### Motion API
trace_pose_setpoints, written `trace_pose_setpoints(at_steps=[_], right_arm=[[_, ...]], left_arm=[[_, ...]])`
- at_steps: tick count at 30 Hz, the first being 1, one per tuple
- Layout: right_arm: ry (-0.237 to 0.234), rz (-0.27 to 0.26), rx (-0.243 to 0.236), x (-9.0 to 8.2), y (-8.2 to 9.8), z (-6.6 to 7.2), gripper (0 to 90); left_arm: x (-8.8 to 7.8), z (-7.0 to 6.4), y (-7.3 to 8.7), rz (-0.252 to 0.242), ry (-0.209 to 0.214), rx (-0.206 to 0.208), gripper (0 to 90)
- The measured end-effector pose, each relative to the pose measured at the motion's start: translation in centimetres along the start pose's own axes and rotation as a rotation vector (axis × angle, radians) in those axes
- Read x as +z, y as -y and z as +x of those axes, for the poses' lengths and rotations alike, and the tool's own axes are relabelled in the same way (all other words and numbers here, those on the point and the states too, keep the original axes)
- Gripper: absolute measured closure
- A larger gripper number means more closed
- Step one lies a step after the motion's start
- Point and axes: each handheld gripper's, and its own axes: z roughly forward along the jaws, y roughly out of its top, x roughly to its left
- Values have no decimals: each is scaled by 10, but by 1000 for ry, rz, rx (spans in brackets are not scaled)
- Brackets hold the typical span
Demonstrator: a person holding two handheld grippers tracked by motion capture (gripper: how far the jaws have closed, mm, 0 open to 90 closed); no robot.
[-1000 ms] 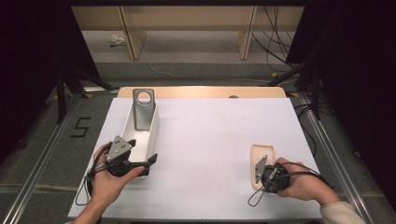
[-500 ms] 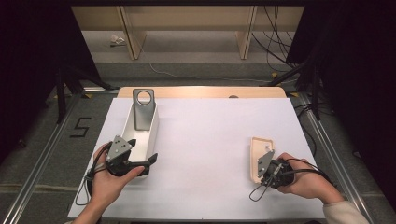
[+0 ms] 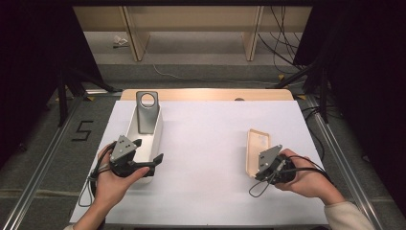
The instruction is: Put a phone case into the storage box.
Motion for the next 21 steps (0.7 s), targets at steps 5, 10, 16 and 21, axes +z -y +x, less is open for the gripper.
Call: trace_pose_setpoints(at_steps=[5,10,16,21], right_arm=[[17,-42,-12,0,-10,-2,878],[34,-91,-12,0,-20,-4,878],[62,-145,-4,1,-29,-5,878],[67,-180,-2,3,-35,-5,878]], left_arm=[[3,0,-7,-9,7,7,112],[8,0,-13,-12,15,14,119],[14,1,-20,-11,25,20,129],[22,-2,-26,-3,46,24,137]])
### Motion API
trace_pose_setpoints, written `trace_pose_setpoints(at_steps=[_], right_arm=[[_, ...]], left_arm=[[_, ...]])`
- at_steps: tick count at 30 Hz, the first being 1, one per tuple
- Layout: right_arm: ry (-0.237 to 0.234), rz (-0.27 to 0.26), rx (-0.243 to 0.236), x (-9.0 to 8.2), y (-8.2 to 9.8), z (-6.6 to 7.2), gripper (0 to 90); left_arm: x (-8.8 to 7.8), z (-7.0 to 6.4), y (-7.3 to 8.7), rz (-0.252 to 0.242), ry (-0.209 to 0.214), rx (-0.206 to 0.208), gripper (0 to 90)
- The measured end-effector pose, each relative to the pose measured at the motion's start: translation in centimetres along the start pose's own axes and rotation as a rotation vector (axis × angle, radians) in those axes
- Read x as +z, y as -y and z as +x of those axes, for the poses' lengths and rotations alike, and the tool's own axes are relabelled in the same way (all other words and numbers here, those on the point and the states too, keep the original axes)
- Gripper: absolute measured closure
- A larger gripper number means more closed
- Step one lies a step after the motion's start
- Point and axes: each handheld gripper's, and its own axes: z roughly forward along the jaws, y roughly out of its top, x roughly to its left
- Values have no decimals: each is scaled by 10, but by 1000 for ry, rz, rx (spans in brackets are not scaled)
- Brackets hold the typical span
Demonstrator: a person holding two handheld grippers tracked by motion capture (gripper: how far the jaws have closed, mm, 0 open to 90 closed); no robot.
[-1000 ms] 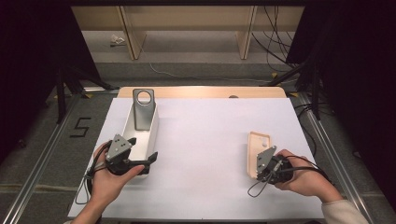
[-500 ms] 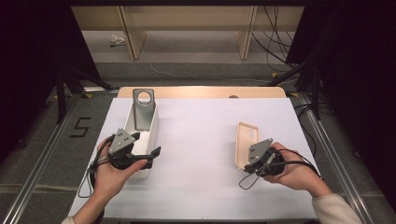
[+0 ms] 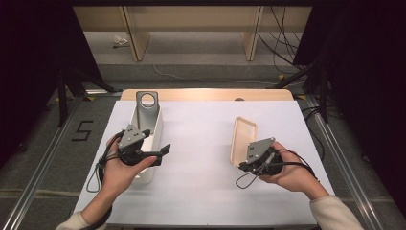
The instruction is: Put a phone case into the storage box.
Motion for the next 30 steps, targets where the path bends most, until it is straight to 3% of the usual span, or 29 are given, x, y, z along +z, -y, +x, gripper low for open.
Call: trace_pose_setpoints(at_steps=[16,30], right_arm=[[-2,-67,-16,10,-17,7,878],[-16,-71,-26,17,-26,11,878]], left_arm=[[29,-16,-28,24,73,31,149],[49,-29,-46,49,124,52,152]])
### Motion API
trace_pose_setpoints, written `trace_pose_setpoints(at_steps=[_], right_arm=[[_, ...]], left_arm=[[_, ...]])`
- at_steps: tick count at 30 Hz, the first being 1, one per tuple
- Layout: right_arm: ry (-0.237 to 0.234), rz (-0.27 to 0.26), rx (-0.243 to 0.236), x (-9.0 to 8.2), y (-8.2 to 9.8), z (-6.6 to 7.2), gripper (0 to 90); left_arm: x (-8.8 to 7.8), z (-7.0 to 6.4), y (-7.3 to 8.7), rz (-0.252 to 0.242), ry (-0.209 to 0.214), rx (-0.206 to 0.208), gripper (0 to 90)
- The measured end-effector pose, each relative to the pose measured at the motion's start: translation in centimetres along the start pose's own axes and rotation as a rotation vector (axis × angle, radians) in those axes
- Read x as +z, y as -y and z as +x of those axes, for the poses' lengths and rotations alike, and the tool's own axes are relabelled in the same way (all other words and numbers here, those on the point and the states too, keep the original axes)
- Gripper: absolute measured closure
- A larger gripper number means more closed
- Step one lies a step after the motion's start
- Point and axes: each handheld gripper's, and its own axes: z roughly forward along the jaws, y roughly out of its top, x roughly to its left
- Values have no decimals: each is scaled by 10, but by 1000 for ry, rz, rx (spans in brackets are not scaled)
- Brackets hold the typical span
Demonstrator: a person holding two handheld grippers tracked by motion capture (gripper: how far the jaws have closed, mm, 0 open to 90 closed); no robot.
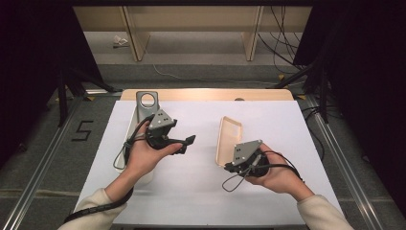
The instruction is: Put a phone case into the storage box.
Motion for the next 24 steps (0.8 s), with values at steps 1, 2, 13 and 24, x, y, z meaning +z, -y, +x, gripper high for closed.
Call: trace_pose_setpoints(at_steps=[1,2,13,24], right_arm=[[-1,0,-3,0,-1,0,878],[-1,-2,-5,1,-1,0,878],[-5,-7,-8,4,-5,1,877],[-7,-9,-14,7,-9,2,877]], left_arm=[[1,-1,-1,0,3,2,152],[2,-1,-3,-1,6,0,152],[14,-8,-14,10,31,17,154],[27,-12,-21,36,51,16,151]])
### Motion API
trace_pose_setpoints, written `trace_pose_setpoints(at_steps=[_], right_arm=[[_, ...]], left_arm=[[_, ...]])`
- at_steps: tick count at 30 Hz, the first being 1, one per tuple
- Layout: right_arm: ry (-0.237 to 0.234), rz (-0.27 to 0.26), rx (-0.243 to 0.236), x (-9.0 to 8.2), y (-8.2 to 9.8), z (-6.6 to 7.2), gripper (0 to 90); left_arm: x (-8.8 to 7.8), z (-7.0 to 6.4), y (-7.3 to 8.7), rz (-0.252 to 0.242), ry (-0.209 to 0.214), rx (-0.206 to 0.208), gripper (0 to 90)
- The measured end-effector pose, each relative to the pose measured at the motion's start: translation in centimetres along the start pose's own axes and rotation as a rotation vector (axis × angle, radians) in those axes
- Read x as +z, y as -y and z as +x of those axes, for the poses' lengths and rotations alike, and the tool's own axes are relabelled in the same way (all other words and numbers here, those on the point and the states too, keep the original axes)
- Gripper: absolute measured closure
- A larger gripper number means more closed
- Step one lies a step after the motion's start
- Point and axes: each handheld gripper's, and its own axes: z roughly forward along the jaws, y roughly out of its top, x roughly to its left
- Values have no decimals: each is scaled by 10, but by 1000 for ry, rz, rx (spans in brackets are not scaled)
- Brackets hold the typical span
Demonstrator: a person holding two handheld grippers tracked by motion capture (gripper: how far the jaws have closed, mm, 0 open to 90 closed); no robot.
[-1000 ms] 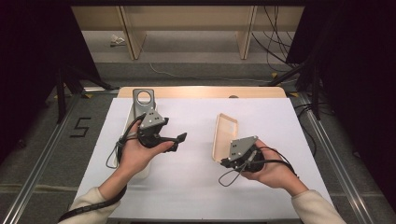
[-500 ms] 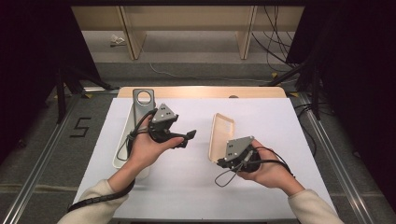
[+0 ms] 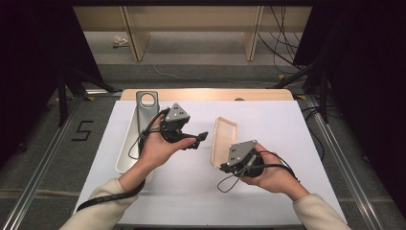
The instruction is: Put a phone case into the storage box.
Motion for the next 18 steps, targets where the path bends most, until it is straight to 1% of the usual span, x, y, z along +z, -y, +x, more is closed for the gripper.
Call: trace_pose_setpoints(at_steps=[3,6,8,11,18], right_arm=[[-3,-1,-3,0,-1,0,877],[-1,-3,-1,1,-2,1,877],[-3,-3,-4,1,-3,1,877],[-4,-5,-4,1,-3,1,877],[-2,-7,-5,1,-4,1,877]], left_arm=[[4,-1,-2,-1,3,-3,150],[9,-3,-5,8,13,-10,149],[12,-3,-6,20,16,-10,143],[16,-5,-9,24,18,-6,127],[22,-7,-13,33,10,-1,86]])
